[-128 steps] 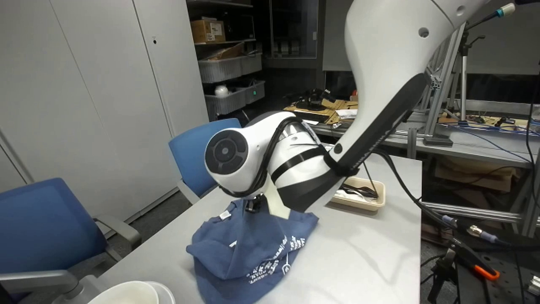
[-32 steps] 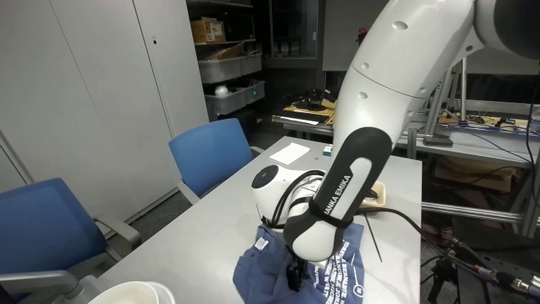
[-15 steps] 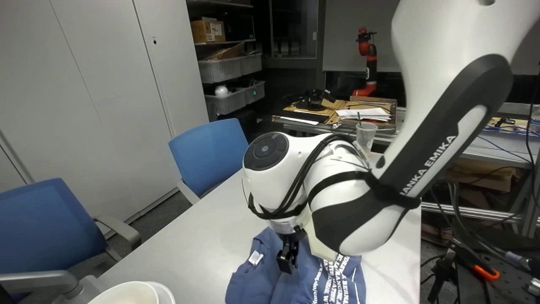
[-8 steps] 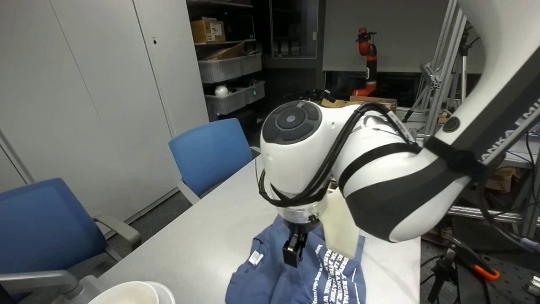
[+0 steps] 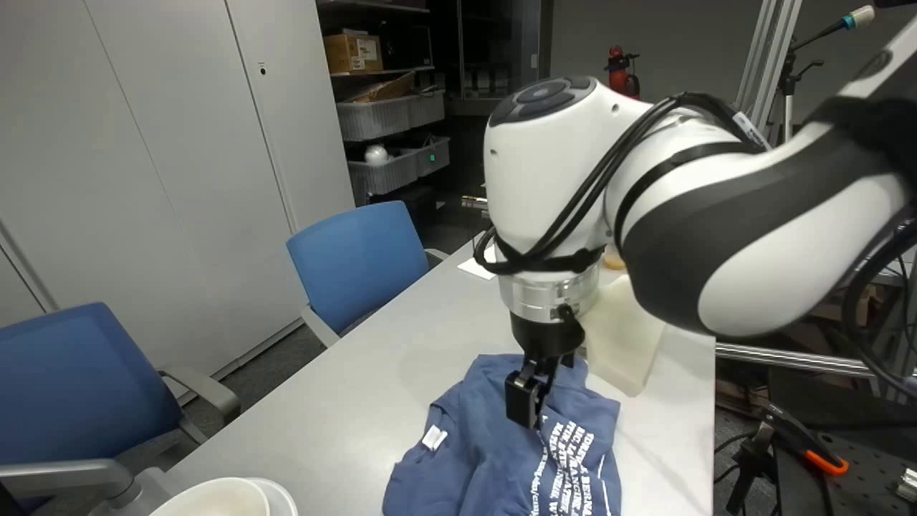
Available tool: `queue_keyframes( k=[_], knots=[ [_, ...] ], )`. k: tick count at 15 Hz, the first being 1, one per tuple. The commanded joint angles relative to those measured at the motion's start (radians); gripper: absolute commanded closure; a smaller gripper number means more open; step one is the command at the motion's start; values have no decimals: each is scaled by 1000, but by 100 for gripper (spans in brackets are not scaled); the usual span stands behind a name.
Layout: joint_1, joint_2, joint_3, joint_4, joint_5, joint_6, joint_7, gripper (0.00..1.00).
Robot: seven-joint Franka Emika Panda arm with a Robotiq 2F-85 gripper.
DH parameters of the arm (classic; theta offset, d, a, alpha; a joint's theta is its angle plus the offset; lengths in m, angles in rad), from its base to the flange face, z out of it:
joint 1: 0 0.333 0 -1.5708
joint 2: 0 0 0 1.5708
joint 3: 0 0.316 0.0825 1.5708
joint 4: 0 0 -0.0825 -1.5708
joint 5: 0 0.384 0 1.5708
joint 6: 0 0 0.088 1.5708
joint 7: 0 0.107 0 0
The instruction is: Fold the T-shit on the table
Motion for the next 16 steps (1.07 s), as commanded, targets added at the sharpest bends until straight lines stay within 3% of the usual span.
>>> queue_keyframes(
  k=[1, 6, 9, 10, 16],
  knots=[
    [-73, -119, 44, -43, 155, -63, -106, 2],
    [-126, -221, 54, -83, 242, -82, -128, 0],
    [-148, -345, 58, -176, 280, -90, -118, 0],
    [-155, -229, 73, -93, 246, -68, -104, 0],
    [-169, -318, 79, -165, 262, -70, -108, 0]
  ],
)
